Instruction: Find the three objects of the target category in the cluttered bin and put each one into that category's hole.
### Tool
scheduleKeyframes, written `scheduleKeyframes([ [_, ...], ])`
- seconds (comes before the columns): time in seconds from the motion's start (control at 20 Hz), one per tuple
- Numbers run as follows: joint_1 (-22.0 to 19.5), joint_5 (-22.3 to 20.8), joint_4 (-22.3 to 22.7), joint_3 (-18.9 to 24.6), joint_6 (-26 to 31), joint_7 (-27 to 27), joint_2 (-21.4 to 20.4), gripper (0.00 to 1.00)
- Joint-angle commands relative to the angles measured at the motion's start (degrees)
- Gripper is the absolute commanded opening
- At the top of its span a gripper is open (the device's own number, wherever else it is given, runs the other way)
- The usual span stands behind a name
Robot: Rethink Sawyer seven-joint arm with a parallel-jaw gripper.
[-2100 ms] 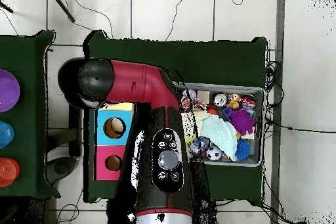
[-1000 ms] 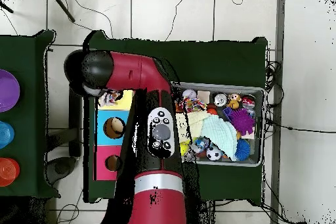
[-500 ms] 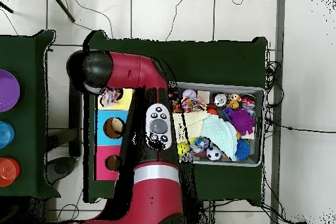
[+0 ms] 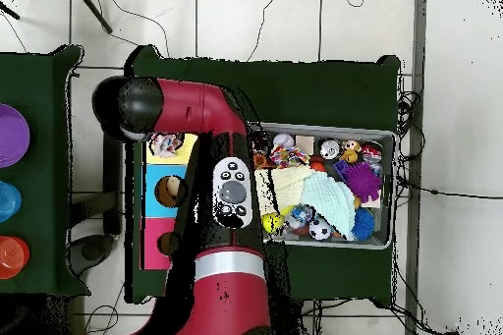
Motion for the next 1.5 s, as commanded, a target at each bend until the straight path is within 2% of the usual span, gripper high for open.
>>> scheduleKeyframes([
  [0.05,-0.83,0.85,10.94,2.49,0.52,4.65,-6.04,0.0],
  [0.2,-1.14,1.34,13.05,2.42,3.08,4.26,-9.0,0.0],
  [0.4,-2.29,1.69,12.59,2.42,7.67,3.63,-11.57,0.0],
  [0.65,-2.46,1.44,13.27,3.04,6.63,3.34,-11.36,0.0],
  [0.75,-2.13,-0.05,11.64,2.3,6.4,3.56,-9.59,0.0],
  [0.85,-1.52,-2.38,10.91,0.88,3.73,3.62,-7.63,0.0],
  [1.0,-2.51,-4.13,12.84,1.05,-1.36,1.05,-6.83,0.0],
  [1.1,-3.25,-5.23,13.92,1.07,-2.47,-0.75,-7.3,0.0],
  [1.3,-5.68,-6.19,19.29,2.89,-6.87,-3.9,-9.24,0.0],
  [1.5,-7.62,-6.99,21.42,4.5,-8.28,-5.36,-9.87,0.0],
])
